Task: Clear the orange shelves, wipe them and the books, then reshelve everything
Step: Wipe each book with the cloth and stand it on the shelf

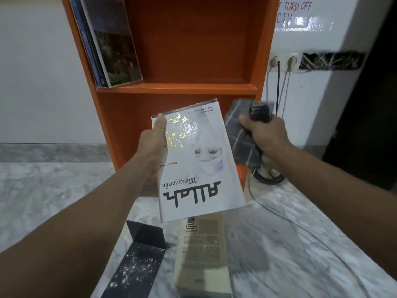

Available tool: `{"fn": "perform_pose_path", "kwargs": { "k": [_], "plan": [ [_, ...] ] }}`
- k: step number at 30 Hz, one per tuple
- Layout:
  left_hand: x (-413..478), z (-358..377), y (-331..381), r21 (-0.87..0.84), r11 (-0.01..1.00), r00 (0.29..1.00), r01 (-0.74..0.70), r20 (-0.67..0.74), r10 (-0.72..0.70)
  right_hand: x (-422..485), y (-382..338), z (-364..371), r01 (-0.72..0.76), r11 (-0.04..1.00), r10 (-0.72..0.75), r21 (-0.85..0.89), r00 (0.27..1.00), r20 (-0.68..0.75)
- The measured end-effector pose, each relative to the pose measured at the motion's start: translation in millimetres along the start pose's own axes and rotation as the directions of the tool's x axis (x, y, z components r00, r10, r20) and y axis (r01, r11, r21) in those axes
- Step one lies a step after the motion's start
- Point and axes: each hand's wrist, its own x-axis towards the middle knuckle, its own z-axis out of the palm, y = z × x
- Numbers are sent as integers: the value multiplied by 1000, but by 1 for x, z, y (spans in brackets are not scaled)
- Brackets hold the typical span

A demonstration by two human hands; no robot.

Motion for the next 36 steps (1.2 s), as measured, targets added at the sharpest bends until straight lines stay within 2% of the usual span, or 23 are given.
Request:
{"fn": "perform_pose_path", "kwargs": {
  "k": [2,4,7,8,9,11,12,13,14,15,17,18,20,22,23,25,27,29,31,32,33,34,36],
  "plan": [
    [-1,3,-2,112,991,997,-79,25,76,6,-8,7,88,996,-90,25,991,104],
    [-7,6,-5,189,974,992,-123,4,125,-2,-1,14,129,989,-104,-76,956,275],
    [-13,-1,-1,273,956,977,-106,-149,151,-30,35,9,162,951,-56,-264,928,369],
    [-11,-8,3,263,961,965,-87,-217,146,-41,54,0,165,939,-9,-302,889,458],
    [-9,-18,7,251,965,948,-79,-281,150,-54,70,-10,316,869,-54,-381,825,563],
    [-5,-35,12,260,963,928,-76,-335,164,-74,93,-30,440,780,6,-446,707,708],
    [-3,-42,12,275,956,928,-100,-322,189,-79,107,-42,557,672,35,-488,634,773],
    [-3,-46,11,290,949,931,-124,-296,213,-80,110,-53,514,636,125,-576,667,734],
    [-4,-47,8,306,942,937,-136,-268,222,-71,108,-55,447,595,136,-668,763,632],
    [-6,-45,5,313,939,941,-145,-249,229,-64,96,-53,406,588,69,-700,837,543],
    [-9,-36,1,324,934,949,-152,-216,230,-48,57,-40,401,708,-157,-581,892,423],
    [-11,-30,0,330,932,956,-150,-192,221,-38,33,-30,465,740,-298,-487,875,382],
    [-13,-14,-1,338,925,968,-175,-114,224,-16,-5,-12,639,606,-513,-473,769,382],
    [-18,1,2,341,917,970,-206,-56,239,1,-18,5,716,425,-583,-555,685,437],
    [-19,7,2,318,921,968,-224,-34,247,4,-14,12,737,340,-566,-584,656,499],
    [-18,15,4,242,939,965,-245,-33,260,-10,16,16,834,194,-548,-517,529,648],
    [-18,14,6,214,949,965,-234,-69,253,-40,66,4,890,137,-496,-434,441,748],
    [-16,6,4,224,953,968,-204,-99,231,-73,108,-13,928,118,-251,-352,371,894],
    [-15,-2,1,232,956,973,-182,-100,209,-92,117,-29,939,181,6,-291,295,955],
    [-14,-5,0,241,956,975,-168,-106,198,-95,107,-32,905,261,53,-337,336,941],
    [-13,-6,-1,245,956,976,-160,-105,190,-93,96,-32,859,319,35,-400,411,911],
    [-14,-5,-2,247,957,978,-152,-104,182,-88,82,-28,818,350,-15,-457,493,870],
    [-18,0,-2,214,963,981,-161,-76,181,-69,44,-16,766,400,-244,-503,618,748]
  ]
}}
